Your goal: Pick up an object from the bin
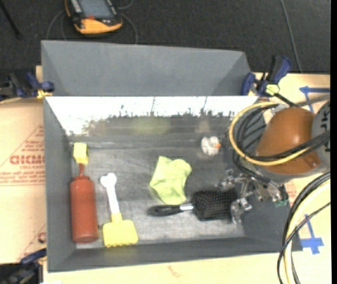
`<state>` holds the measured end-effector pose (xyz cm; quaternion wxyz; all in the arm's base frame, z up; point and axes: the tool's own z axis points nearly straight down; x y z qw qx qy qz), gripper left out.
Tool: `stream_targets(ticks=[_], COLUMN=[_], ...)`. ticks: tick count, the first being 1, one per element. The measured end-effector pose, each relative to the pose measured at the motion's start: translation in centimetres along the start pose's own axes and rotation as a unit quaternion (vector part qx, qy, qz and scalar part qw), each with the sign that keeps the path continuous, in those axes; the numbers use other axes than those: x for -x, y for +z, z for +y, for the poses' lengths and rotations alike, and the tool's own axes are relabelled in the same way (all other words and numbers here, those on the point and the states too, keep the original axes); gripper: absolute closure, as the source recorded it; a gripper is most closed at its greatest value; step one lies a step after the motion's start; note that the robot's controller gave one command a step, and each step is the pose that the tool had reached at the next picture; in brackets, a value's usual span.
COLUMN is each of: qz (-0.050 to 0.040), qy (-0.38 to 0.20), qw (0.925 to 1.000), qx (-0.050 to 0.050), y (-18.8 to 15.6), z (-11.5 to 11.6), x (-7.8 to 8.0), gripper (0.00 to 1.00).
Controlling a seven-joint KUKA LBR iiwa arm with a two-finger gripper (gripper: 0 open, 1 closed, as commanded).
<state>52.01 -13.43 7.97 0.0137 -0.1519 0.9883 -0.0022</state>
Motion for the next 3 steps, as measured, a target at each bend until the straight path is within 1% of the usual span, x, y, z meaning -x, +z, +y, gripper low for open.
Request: stream_targets(ticks=[1,2,3], qz=[0.0119,0.0119,0.0122], qy=[0.022,0.022,0.042], qw=[0.9997,0.9997,0.999], qx=[0.003,0.003,0.003], y=[-5.0,-5.0,-13.7], z=[-0.6,-0.6,-2.0], x=[2.1,2.1,1.9], gripper=[1.0,1.0,1.0])
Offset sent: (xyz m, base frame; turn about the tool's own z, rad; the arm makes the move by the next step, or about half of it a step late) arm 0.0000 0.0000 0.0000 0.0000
